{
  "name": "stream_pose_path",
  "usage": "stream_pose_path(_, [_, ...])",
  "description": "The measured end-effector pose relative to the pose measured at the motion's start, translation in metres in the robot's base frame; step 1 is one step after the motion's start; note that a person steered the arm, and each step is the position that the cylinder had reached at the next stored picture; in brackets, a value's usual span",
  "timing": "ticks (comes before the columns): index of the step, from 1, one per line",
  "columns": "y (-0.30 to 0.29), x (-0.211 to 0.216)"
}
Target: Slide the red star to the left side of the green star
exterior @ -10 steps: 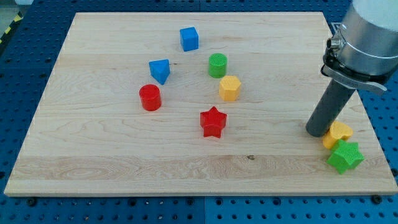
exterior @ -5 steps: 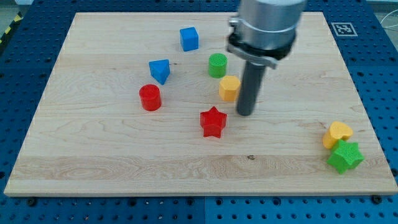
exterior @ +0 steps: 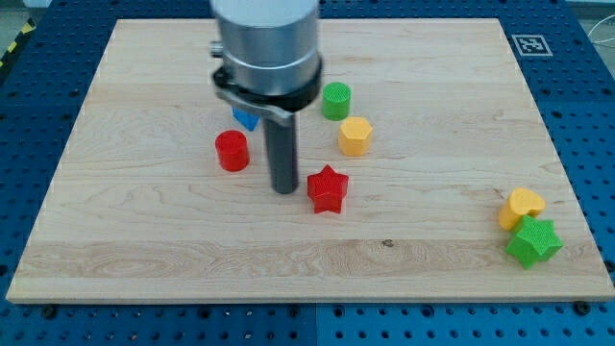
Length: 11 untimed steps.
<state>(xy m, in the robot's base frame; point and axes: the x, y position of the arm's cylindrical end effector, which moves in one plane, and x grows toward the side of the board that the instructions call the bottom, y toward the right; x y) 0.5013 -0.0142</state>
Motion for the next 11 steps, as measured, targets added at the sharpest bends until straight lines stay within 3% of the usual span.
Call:
stream_pose_path(3, [0.064,0.044])
stream_pose_path(7, [0.073,-0.001])
stream_pose_path(11, [0.122,0.037])
